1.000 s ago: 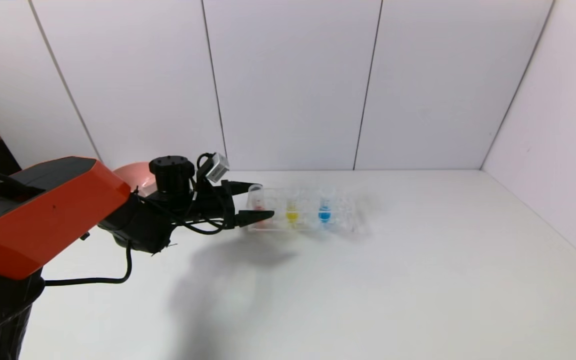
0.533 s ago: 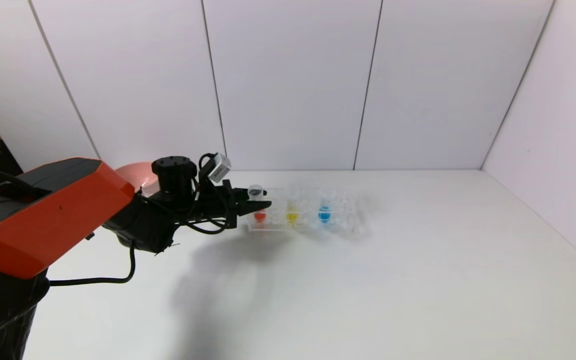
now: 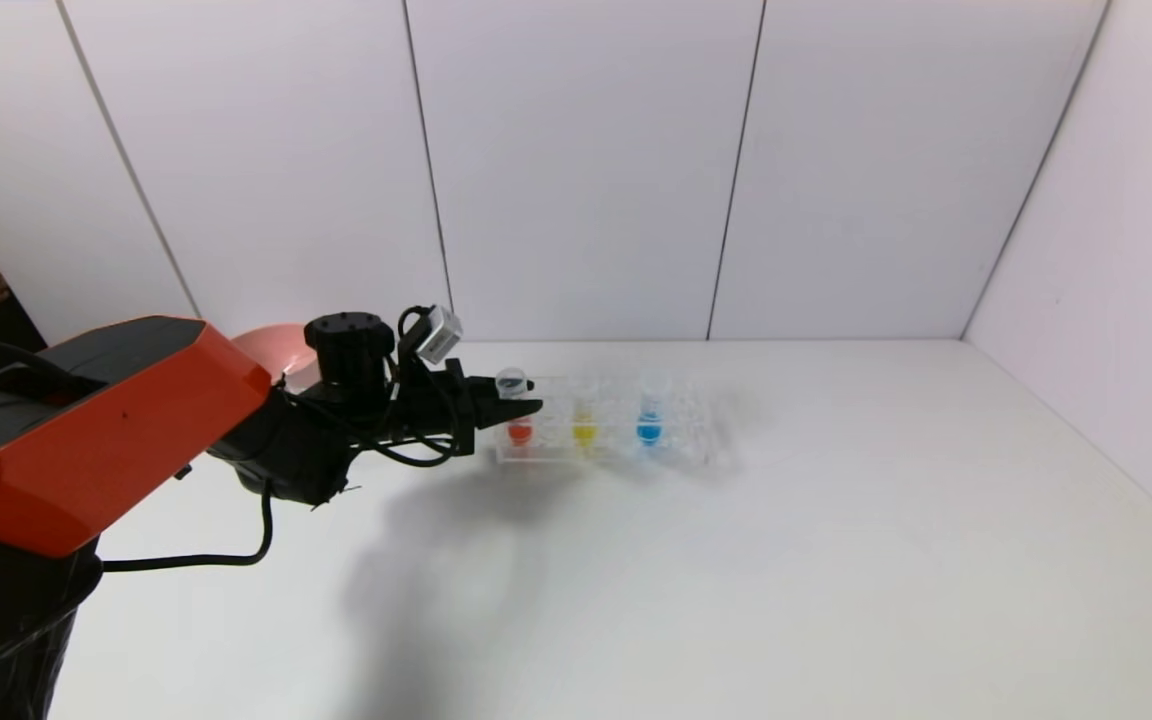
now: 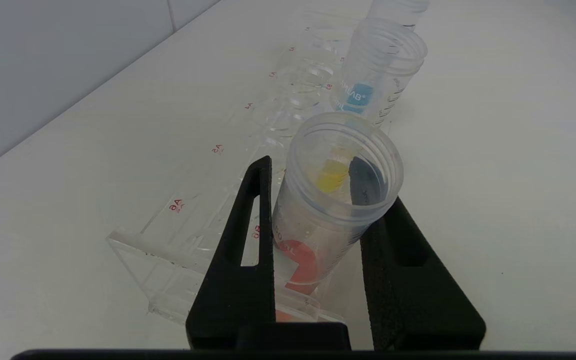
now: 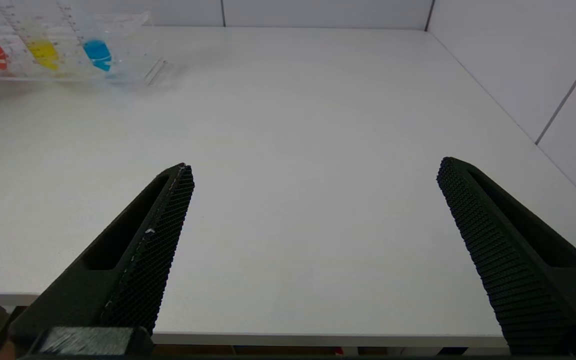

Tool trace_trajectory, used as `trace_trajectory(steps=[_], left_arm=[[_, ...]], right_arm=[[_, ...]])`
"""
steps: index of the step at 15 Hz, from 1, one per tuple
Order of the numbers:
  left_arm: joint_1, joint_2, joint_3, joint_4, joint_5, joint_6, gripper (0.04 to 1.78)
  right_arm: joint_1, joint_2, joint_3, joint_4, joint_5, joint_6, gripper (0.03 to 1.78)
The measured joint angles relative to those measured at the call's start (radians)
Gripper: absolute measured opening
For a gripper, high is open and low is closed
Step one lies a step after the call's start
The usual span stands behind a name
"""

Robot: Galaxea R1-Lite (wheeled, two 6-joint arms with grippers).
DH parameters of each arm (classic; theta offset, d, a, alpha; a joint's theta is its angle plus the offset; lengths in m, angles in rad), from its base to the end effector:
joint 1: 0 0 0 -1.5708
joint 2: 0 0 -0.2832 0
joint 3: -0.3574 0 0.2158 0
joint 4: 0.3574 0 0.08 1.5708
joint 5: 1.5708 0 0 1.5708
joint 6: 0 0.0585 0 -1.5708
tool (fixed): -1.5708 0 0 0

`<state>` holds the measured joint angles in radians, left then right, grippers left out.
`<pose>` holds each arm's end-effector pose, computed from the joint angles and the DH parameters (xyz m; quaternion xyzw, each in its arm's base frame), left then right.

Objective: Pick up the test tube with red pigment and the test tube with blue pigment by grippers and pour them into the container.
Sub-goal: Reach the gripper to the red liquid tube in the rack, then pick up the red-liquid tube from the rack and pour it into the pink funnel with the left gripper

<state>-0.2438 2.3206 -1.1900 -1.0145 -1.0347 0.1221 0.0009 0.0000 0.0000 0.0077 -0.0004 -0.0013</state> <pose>0.4309 -0.1590 0.0438 0.0266 0.0171 -0.5977 0.8011 0.0575 0.0000 0.0744 -0.0007 0.0038 0.0003 1.0000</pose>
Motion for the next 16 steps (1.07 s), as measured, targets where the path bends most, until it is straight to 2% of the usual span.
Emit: trace_trajectory(steps=[9, 16], left_arm=[[0.004, -0.069, -0.02, 0.01, 0.001, -0.048, 0.5], [0.01, -0.184, -0.057, 0.122, 0.011, -0.054, 0.5]], right_arm=[[0.0, 0.0, 0.0, 0.0, 0.0, 0.0, 1.77], [0.0, 0.0, 0.0, 0.0, 0.0, 0.0, 1.77]])
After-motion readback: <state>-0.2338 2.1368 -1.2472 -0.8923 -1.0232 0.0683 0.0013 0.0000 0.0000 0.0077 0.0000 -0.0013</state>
